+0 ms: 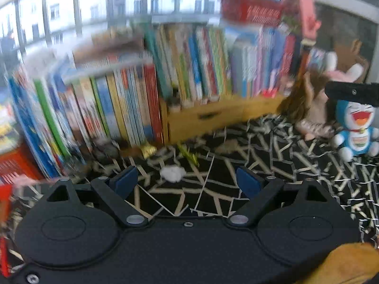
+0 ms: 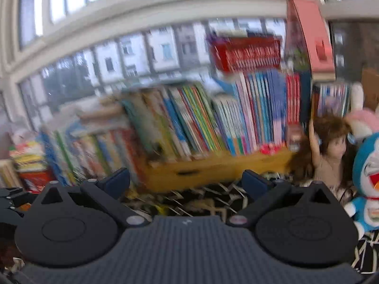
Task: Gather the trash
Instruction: 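Swing both open tools back toward the items on the bed, then grasp the white tissue ball with the left tool while the right tool grasps the clear plastic bag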
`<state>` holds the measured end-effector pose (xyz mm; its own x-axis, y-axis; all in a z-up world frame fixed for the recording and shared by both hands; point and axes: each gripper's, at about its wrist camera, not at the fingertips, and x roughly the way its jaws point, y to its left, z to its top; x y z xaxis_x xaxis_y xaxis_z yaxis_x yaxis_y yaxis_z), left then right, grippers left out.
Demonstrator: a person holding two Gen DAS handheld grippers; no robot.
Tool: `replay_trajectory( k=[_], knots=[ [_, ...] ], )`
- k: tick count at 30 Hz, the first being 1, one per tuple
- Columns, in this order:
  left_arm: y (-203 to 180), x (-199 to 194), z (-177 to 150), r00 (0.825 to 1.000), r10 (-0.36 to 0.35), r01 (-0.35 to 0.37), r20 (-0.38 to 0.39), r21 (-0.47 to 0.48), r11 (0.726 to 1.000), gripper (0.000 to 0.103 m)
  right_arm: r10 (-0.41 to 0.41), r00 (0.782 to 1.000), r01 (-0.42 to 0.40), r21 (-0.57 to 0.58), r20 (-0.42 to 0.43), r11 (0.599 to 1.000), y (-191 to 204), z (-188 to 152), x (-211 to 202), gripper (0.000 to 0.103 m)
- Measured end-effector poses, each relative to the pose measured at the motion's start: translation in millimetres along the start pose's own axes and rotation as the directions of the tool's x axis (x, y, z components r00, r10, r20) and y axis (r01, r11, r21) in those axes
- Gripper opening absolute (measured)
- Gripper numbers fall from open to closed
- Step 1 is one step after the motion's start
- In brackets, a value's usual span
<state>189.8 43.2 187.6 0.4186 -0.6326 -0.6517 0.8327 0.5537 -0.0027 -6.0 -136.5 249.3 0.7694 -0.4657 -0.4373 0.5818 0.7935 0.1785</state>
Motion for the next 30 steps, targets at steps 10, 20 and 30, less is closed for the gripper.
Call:
replay_trajectory(
  k=[10, 20, 30],
  knots=[
    [5, 165, -44, 0.996, 0.062, -0.058, -0.060, 0.067, 0.996, 0.076, -0.050, 0.995, 0.031, -0.202, -0.091, 0.979, -8, -64, 171, 0.103],
    [31, 236, -48, 0.994, 0.079, -0.080, -0.070, -0.001, 0.997, 0.064, -0.049, 0.988, 0.002, -0.304, -0.148, 0.953, 13, -108, 255, 0.102],
    [30, 238, -50, 0.998, 0.048, -0.047, -0.048, 0.020, 0.999, 0.034, -0.103, 0.973, 0.040, -0.287, -0.209, 0.957, 21, -121, 286, 0.086]
  ],
)
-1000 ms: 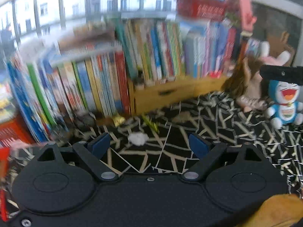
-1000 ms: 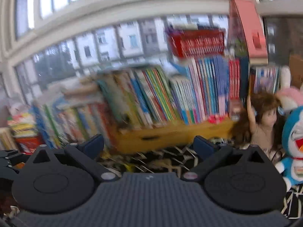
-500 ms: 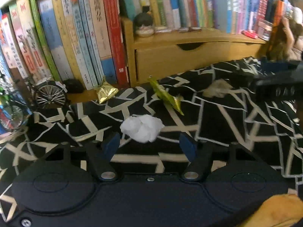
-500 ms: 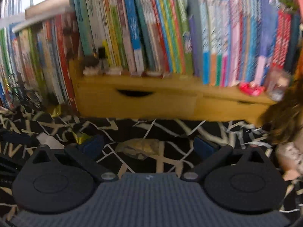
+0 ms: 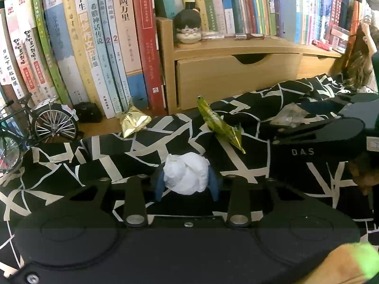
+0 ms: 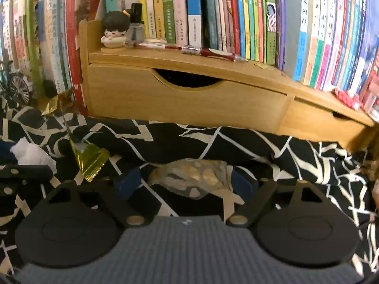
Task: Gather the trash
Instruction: 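Grasp the white tissue ball with the left tool while the right tool grasps the clear plastic bag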
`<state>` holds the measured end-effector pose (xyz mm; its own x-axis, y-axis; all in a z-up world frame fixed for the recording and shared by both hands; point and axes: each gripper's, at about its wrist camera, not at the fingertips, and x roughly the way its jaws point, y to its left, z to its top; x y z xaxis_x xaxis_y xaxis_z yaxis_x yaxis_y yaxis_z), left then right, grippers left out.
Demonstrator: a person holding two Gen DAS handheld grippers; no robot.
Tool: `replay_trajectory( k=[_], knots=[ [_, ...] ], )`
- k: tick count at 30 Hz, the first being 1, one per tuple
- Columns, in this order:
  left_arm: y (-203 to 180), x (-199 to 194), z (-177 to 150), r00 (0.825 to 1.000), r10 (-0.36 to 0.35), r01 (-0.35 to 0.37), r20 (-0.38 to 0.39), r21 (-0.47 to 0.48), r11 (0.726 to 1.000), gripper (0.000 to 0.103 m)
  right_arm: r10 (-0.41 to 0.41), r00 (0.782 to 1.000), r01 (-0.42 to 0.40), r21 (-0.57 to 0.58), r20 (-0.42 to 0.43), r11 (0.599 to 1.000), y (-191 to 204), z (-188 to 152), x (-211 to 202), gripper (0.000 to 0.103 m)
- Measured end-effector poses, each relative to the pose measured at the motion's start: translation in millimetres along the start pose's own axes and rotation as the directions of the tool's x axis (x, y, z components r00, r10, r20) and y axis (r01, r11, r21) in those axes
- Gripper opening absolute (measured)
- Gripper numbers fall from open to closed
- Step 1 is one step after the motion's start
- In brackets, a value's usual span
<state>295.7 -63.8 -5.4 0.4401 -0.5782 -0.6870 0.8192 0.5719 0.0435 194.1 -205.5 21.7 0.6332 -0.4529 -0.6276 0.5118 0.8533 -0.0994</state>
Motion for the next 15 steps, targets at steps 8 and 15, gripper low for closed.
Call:
replay_trajectory(
  k=[8, 15],
  knots=[
    [-2, -21, 6, 1.000, -0.009, 0.009, 0.024, -0.013, 1.000, 0.034, 0.051, 0.998, -0.051, -0.006, 0.023, 0.999, -5, 3, -5, 0.058],
    [-7, -48, 9, 0.999, -0.004, 0.004, 0.040, 0.005, 1.000, 0.034, 0.084, 0.994, -0.086, 0.039, 0.068, 0.995, -10, 6, -35, 0.057]
  ],
)
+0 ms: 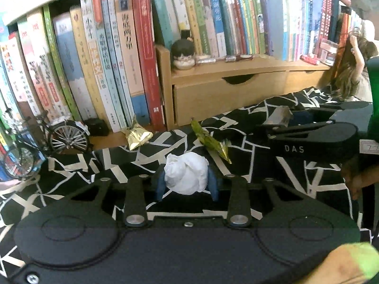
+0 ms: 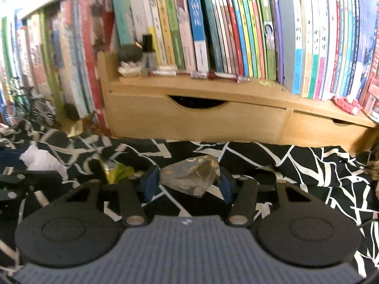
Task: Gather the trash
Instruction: 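Grasp the white tissue ball with the left tool while the right tool grasps the clear plastic bag, then carry the tissue ball and clear plastic bag off the bed to the black bin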
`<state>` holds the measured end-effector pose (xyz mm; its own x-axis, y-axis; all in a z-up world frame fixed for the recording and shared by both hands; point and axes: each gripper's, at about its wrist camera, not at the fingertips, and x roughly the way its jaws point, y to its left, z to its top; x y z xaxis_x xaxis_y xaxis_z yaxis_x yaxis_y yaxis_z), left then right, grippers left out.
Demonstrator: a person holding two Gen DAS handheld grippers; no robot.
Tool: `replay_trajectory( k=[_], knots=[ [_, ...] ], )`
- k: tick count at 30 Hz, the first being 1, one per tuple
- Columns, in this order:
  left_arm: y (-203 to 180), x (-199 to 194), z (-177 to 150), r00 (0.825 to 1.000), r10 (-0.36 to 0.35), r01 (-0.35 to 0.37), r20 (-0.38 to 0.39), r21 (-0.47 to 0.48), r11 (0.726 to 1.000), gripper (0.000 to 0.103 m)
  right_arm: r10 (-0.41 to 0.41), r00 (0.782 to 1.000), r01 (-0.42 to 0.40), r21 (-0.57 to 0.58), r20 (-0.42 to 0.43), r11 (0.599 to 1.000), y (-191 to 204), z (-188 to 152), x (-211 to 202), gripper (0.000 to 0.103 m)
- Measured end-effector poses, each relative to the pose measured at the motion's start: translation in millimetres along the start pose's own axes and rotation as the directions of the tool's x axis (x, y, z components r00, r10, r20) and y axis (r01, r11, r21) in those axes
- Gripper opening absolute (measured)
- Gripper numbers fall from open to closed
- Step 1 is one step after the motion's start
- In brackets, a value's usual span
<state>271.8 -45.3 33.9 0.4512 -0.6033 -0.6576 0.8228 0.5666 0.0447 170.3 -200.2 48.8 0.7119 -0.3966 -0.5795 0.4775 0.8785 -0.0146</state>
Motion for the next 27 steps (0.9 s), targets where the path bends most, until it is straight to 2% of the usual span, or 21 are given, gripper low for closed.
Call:
replay_trajectory(
  k=[5, 10, 21, 27],
  knots=[
    [-5, -22, 0, 1.000, 0.003, -0.003, 0.013, -0.015, 1.000, 0.034, 0.001, 0.999, -0.002, -0.008, -0.034, 1.000, 4, -3, -19, 0.058],
    [-14, -49, -4, 1.000, 0.007, -0.007, 0.026, 0.018, 1.000, 0.034, 0.009, 0.999, -0.010, -0.028, -0.043, 1.000, 10, -5, -49, 0.058],
    [-30, -154, -27, 0.992, 0.037, -0.039, 0.119, 0.010, 0.999, 0.034, 0.039, 0.999, -0.039, -0.055, 0.001, 0.998, 27, -14, -152, 0.059],
    [-30, -211, -47, 0.988, 0.045, -0.045, 0.149, -0.006, 0.999, 0.034, 0.094, 0.995, -0.094, -0.016, 0.035, 0.995, 42, -24, -211, 0.059]
  ],
)
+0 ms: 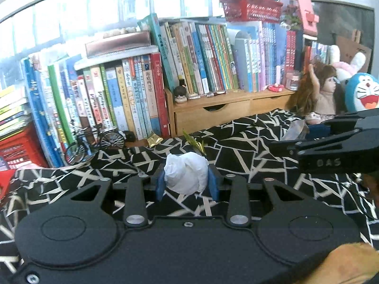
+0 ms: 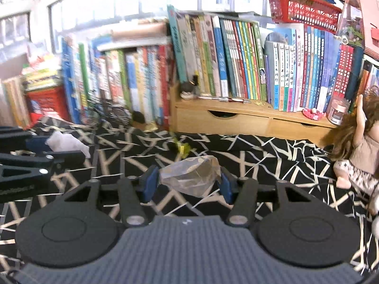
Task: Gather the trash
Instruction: 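Carry the tissue ball and clear plastic bag off the bed to the black bin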
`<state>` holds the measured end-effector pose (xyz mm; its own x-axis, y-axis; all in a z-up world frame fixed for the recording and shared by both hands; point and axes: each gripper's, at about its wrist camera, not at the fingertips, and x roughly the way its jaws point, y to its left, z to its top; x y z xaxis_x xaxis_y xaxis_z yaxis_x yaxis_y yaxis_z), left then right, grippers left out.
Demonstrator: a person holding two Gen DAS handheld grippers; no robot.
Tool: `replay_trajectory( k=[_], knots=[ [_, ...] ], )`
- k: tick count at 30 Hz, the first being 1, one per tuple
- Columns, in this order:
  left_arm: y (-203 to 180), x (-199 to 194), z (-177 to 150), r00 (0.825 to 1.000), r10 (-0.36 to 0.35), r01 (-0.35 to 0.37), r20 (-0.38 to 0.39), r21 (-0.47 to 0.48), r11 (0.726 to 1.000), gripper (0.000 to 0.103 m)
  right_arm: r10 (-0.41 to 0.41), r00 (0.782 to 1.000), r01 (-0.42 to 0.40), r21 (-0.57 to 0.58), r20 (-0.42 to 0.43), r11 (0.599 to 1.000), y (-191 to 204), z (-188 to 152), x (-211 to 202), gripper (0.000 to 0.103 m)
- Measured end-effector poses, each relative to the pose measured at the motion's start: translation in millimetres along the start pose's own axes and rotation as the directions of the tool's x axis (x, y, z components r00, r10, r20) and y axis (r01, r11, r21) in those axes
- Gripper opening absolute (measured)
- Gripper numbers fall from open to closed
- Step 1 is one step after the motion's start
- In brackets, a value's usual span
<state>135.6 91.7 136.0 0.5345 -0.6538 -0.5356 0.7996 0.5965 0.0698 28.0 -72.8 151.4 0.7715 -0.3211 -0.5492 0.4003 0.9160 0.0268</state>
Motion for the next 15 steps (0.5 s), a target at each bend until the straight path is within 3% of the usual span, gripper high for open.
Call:
replay_trajectory(
  k=[15],
  knots=[
    [26, -118, -53, 0.997, 0.067, -0.064, 0.043, -0.063, 0.996, 0.034, 0.029, 0.996, -0.029, 0.001, 0.088, 1.000, 53, -22, -116, 0.060]
  ],
)
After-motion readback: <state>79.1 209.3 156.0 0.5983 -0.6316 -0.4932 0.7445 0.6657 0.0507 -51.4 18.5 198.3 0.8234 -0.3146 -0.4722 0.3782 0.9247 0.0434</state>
